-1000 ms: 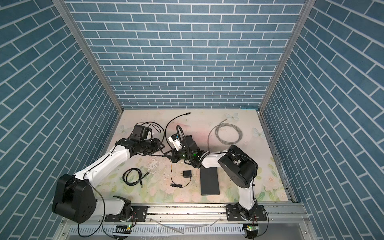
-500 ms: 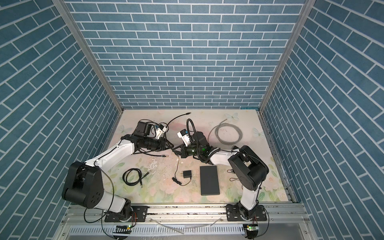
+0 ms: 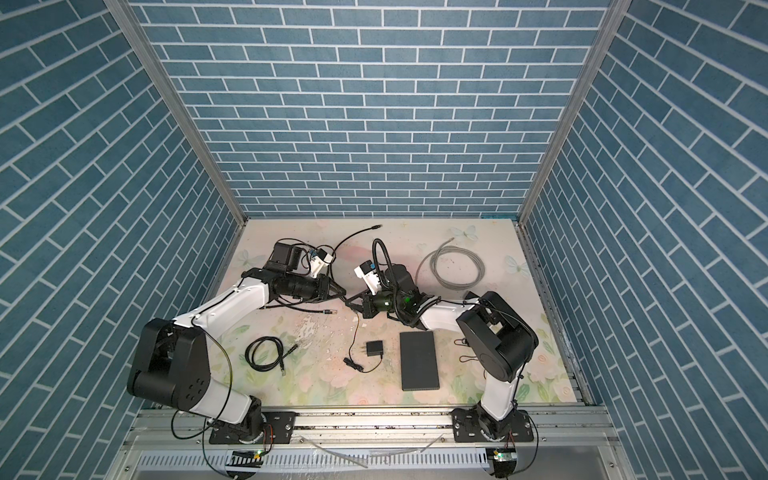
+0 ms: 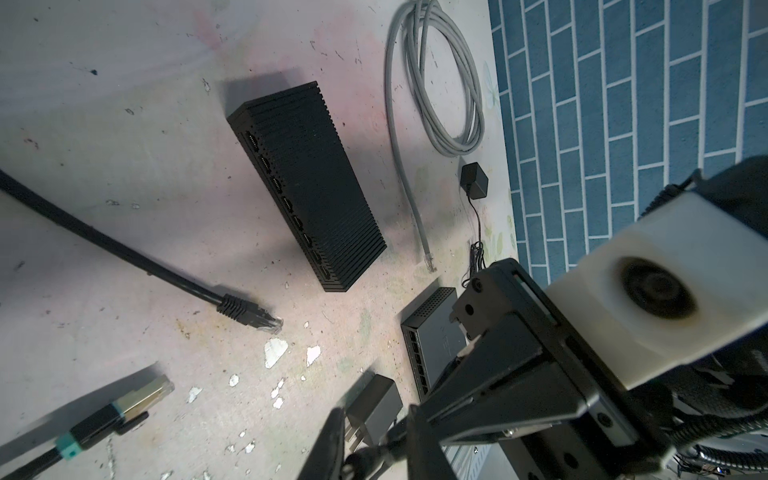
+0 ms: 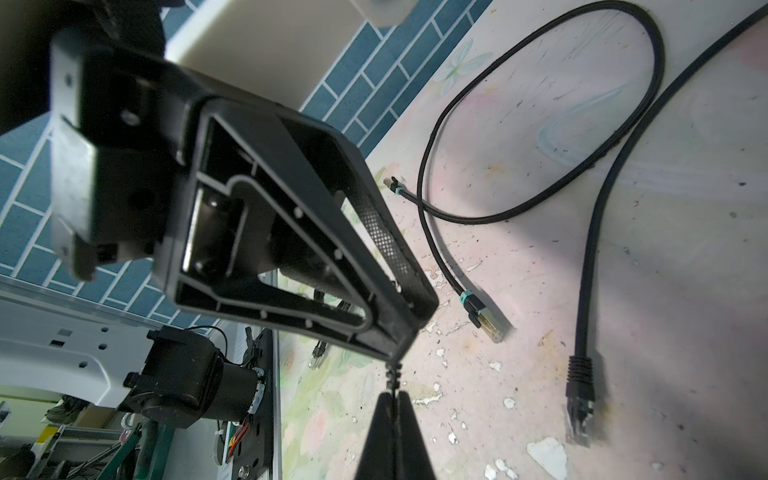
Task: Insert the plug into the switch port
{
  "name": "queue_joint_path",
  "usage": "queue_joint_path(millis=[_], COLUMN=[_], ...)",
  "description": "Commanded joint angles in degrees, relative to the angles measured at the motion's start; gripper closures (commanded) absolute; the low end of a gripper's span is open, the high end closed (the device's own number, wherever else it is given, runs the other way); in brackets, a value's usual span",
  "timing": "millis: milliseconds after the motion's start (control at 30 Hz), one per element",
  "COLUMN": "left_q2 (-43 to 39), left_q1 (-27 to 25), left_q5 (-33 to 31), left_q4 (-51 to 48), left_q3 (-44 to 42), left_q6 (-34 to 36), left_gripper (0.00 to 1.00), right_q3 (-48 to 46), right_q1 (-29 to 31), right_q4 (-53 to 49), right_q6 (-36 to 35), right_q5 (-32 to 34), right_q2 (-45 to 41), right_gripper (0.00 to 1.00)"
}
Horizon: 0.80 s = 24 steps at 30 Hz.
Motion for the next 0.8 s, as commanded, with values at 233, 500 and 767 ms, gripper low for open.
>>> queue_joint_path(millis=[233,500,767], left_q2=[1.15,1.31,-0.28], left_q1=[0.42,0.43,0.46], left_q5=[0.16,-0.19,0.28], left_q4=[-0.56,1.02,3.14], left_q3=[0.45,0.02,-0.54], left_q6=[0.74,-1.93,-6.75], left_gripper=[0.94,1.00,1.00], right_q3=[-0.74,-1.49,-10.03], right_q1=[-0.34,-0.43,-0.39], right_q4=[1.75,2.97,5.73], right_q6=[-1.80,-2.02,-14.85], right_q5=[-0.07,-0.61,8.34], right_q2=[-1.27,-1.98,-7.97], right_gripper=[0.97,0.83,0.61])
